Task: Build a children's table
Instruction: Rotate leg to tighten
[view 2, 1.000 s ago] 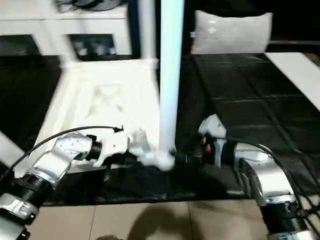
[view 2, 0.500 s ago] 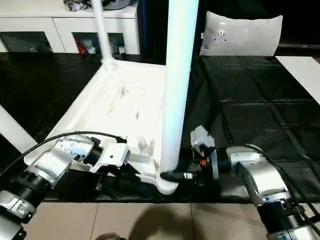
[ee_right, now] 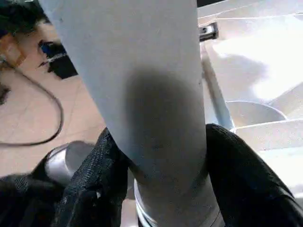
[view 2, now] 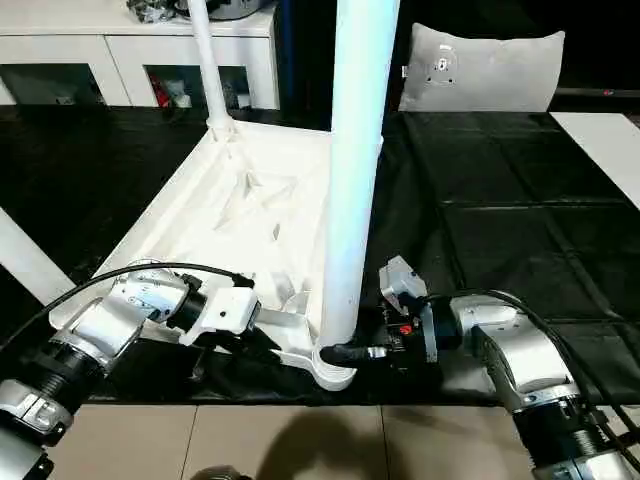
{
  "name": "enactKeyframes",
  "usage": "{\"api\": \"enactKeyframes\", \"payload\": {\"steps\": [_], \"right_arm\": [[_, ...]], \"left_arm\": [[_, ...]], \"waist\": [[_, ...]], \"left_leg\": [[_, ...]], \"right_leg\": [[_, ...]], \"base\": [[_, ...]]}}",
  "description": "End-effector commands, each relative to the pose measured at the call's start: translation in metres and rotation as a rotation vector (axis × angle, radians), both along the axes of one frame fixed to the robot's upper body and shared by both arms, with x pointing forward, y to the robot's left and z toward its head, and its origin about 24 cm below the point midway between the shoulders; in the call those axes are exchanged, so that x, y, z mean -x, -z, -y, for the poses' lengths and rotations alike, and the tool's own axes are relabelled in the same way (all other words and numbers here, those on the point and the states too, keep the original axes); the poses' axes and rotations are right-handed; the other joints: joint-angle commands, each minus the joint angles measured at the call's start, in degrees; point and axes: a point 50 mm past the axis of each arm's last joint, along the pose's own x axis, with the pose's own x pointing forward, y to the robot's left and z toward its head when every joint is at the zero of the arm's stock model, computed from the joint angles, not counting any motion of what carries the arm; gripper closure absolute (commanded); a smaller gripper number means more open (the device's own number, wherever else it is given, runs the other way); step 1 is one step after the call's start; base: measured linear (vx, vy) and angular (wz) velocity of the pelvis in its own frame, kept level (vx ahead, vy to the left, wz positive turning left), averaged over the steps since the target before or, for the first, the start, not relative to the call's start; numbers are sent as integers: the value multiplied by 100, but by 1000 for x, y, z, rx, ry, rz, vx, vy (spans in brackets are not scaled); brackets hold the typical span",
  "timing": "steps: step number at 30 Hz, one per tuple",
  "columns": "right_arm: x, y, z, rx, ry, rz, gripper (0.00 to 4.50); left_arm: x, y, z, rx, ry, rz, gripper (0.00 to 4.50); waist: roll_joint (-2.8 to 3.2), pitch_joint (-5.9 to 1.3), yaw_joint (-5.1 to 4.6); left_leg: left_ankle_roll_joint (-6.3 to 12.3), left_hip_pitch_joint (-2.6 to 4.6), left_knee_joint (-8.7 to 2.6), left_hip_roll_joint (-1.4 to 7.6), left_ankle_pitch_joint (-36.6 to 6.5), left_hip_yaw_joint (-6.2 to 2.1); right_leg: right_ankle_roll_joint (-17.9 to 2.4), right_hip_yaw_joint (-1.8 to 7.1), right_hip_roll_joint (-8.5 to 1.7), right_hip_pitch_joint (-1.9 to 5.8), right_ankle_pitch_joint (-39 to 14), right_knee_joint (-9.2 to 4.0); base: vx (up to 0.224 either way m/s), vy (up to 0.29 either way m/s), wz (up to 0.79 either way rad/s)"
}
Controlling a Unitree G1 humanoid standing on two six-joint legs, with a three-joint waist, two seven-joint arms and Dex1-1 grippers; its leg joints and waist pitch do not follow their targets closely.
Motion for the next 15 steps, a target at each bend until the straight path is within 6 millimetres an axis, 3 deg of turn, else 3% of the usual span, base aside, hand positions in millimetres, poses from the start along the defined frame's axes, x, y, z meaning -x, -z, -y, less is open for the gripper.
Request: {"api": "enactKeyframes", "payload": {"steps": [1, 3, 5, 7, 8, 9, 11, 14, 15], "right_arm": [[-9, -4, -8, -6, 118, 28, 240], [-21, -1, -20, 2, 294, 20, 241], [-24, 0, -25, 14, 343, 13, 243], [-31, 3, -28, 43, 437, 16, 243], [-44, 8, -34, 86, 609, 15, 244], [-45, 9, -35, 88, 625, 14, 245], [-53, 11, -43, 97, 742, 14, 245], [-57, 12, -44, 120, 802, 70, 245], [-58, 11, -44, 82, 823, 73, 212]], "left_arm": [[6, 6, 15, 11, -18, -44, 450], [2, 5, 21, 49, -131, -42, 450], [0, 5, 24, 54, -169, -34, 450], [-2, 4, 27, 58, -204, -24, 450], [-6, 3, 35, 72, -278, -4, 450], [-7, 2, 36, 75, -287, -1, 450], [-12, -2, 45, 91, -358, 19, 450], [-14, -5, 52, 93, -397, 41, 450], [-16, -6, 56, 91, -412, 58, 450]], "waist": [[-72, -254, -58], [-68, -223, -151], [-58, -225, -264], [-52, -234, -350], [-78, -237, -435], [-88, -229, -504], [-77, -246, -548], [-75, -278, -538], [-66, -283, -529]], "left_leg": [[304, -5, -420, 398, -606, -134], [100, 1, -449, 358, -901, -148], [-9, 3, -483, 368, -1007, -178], [-24, -13, -486, 374, -1010, -188], [-35, -19, -478, 356, -1014, -180], [-59, -42, -475, 334, -974, -179], [-22, -34, -442, 322, -836, -168], [141, -31, -416, 331, -485, -142], [171, -34, -412, 333, -405, -139]], "right_leg": [[-1149, 383, -549, 233, -701, -497], [-889, 386, -566, 250, -1717, -609], [-820, 383, -539, 241, -1908, -618], [-849, 391, -531, 245, -1713, -601], [-907, 391, -523, 239, -1612, -595], [-967, 386, -525, 236, -1572, -592], [-964, 398, -531, 243, -1495, -595], [-1074, 413, -512, 243, -861, -549], [-1107, 414, -511, 246, -689, -534]], "base": [[0, 0, 0], [0, 0, 0], [0, 0, 0], [0, 0, 0], [0, 0, 0], [0, 0, 0], [0, 0, 0], [0, 0, 0], [0, 0, 0]]}}
